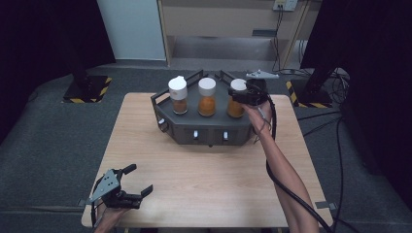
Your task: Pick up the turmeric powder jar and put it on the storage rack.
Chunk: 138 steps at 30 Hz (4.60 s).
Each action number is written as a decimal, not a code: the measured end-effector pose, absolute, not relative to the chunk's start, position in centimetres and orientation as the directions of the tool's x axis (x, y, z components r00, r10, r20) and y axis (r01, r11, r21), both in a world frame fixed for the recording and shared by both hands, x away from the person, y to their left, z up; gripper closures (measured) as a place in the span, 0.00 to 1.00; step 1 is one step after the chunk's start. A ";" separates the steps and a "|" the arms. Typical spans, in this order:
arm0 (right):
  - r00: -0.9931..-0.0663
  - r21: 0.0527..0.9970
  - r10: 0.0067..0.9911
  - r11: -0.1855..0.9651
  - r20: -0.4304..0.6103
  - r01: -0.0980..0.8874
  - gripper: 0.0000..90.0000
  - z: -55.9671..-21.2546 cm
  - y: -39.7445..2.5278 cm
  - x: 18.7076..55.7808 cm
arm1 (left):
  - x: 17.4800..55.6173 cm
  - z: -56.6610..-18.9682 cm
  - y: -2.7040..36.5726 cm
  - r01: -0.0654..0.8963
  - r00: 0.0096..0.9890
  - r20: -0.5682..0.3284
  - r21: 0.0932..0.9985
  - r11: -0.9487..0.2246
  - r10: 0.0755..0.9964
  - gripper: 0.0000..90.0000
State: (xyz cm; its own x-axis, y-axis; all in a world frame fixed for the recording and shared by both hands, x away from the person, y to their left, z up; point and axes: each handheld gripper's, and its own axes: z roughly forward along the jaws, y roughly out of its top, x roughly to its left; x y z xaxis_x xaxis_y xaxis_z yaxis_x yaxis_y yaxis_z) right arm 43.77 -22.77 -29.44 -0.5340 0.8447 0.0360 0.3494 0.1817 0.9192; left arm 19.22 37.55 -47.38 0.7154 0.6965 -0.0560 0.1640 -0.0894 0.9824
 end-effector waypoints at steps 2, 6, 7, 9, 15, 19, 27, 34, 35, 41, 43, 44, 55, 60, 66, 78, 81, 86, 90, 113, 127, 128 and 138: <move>-0.533 0.920 0.845 0.180 0.037 0.349 0.37 -29.5 -22.8 43.8 | 19.2 -47.4 37.5 0.164 0.715 -0.056 0.982 -0.089 0.697 0.00; -0.532 0.920 0.846 0.178 0.039 0.350 0.37 -29.5 -22.8 43.8 | 19.2 -47.4 37.5 0.164 0.715 -0.056 0.982 -0.089 0.697 0.00; -0.532 0.920 0.846 0.177 0.040 0.349 0.37 -29.6 -22.8 43.8 | 19.2 -47.4 37.5 0.164 0.715 -0.056 0.982 -0.089 0.697 0.00; -0.532 0.921 0.846 0.173 0.043 0.350 0.37 -29.7 -22.9 43.8 | 19.2 -47.4 37.5 0.164 0.716 -0.056 0.982 -0.089 0.696 0.00; -0.533 0.923 0.845 0.172 0.041 0.343 0.37 -29.8 -22.9 43.7 | 19.2 -47.4 37.5 0.163 0.716 -0.055 0.982 -0.090 0.696 0.00; -0.536 0.924 0.843 0.166 0.049 0.345 0.37 -29.9 -23.1 43.8 | 19.2 -47.4 37.5 0.162 0.717 -0.054 0.983 -0.090 0.695 0.00; -0.535 0.941 0.843 0.140 0.049 0.306 0.19 -29.7 -23.3 43.3 | 19.2 -47.4 37.5 0.161 0.717 -0.054 0.983 -0.091 0.695 0.00; -0.534 0.959 0.845 0.127 0.030 0.254 0.10 -28.7 -24.1 42.4 | 19.3 -47.4 37.5 0.162 0.718 -0.053 0.983 -0.092 0.694 0.00; -0.537 0.960 0.843 0.127 0.028 0.248 0.10 -28.5 -24.3 42.3 | 19.3 -47.4 37.5 0.162 0.718 -0.054 0.983 -0.092 0.694 0.00; -0.558 0.970 0.830 0.128 0.009 0.207 0.10 -27.5 -24.8 41.2 | 19.3 -47.4 37.5 0.161 0.718 -0.054 0.983 -0.090 0.694 0.00; -0.567 0.972 0.824 0.126 0.008 0.197 0.10 -27.2 -25.0 40.8 | 19.3 -47.3 37.4 0.162 0.717 -0.053 0.982 -0.092 0.695 0.00; -0.574 0.974 0.819 0.122 0.010 0.191 0.10 -27.1 -25.1 40.5 | 19.3 -47.3 37.5 0.161 0.718 -0.054 0.983 -0.090 0.694 0.00; -0.646 0.978 0.762 0.162 -0.038 0.133 0.10 -26.4 -26.6 36.7 | 19.3 -47.4 37.5 0.161 0.713 -0.060 0.984 -0.080 0.698 0.00; -0.663 0.981 0.748 0.149 -0.029 0.126 0.10 -26.7 -27.6 35.1 | 19.2 -47.4 37.5 0.160 0.712 -0.060 0.984 -0.079 0.700 0.00; -0.682 0.982 0.731 0.146 -0.023 0.123 0.10 -27.6 -28.6 33.4 | 19.2 -47.4 37.5 0.160 0.715 -0.058 0.984 -0.083 0.697 0.00; -0.689 0.986 0.725 0.114 0.002 0.122 0.09 -30.1 -30.9 29.6 | 19.2 -47.4 37.5 0.157 0.717 -0.052 0.984 -0.088 0.695 0.00; -0.689 0.987 0.725 0.108 0.007 0.123 0.09 -30.6 -31.5 28.8 | 19.1 -47.4 37.5 0.156 0.717 -0.052 0.984 -0.087 0.695 0.00; -0.680 0.986 0.734 0.108 0.006 0.125 0.09 -31.5 -32.6 27.1 | 19.1 -47.4 37.5 0.156 0.716 -0.053 0.984 -0.086 0.696 0.00; -0.673 0.985 0.739 0.115 -0.001 0.125 0.08 -32.3 -33.2 25.8 | 19.1 -47.4 37.5 0.157 0.714 -0.055 0.984 -0.082 0.698 0.00; -0.619 0.977 0.785 0.110 0.028 0.183 0.08 -37.4 -36.8 20.4 | 19.1 -47.4 37.5 0.158 0.712 -0.057 0.984 -0.081 0.700 0.00; -0.596 0.972 0.803 0.111 0.035 0.206 0.08 -40.9 -37.7 18.8 | 19.1 -47.5 37.5 0.160 0.712 -0.059 0.984 -0.080 0.700 0.00; -0.594 0.972 0.803 0.111 0.035 0.207 0.08 -41.1 -37.7 18.7 | 19.1 -47.4 37.5 0.160 0.711 -0.059 0.984 -0.081 0.700 0.00; -0.594 0.970 0.804 0.115 0.038 0.216 0.09 -42.4 -37.6 18.6 | 19.1 -47.4 37.5 0.160 0.713 -0.057 0.984 -0.083 0.699 0.00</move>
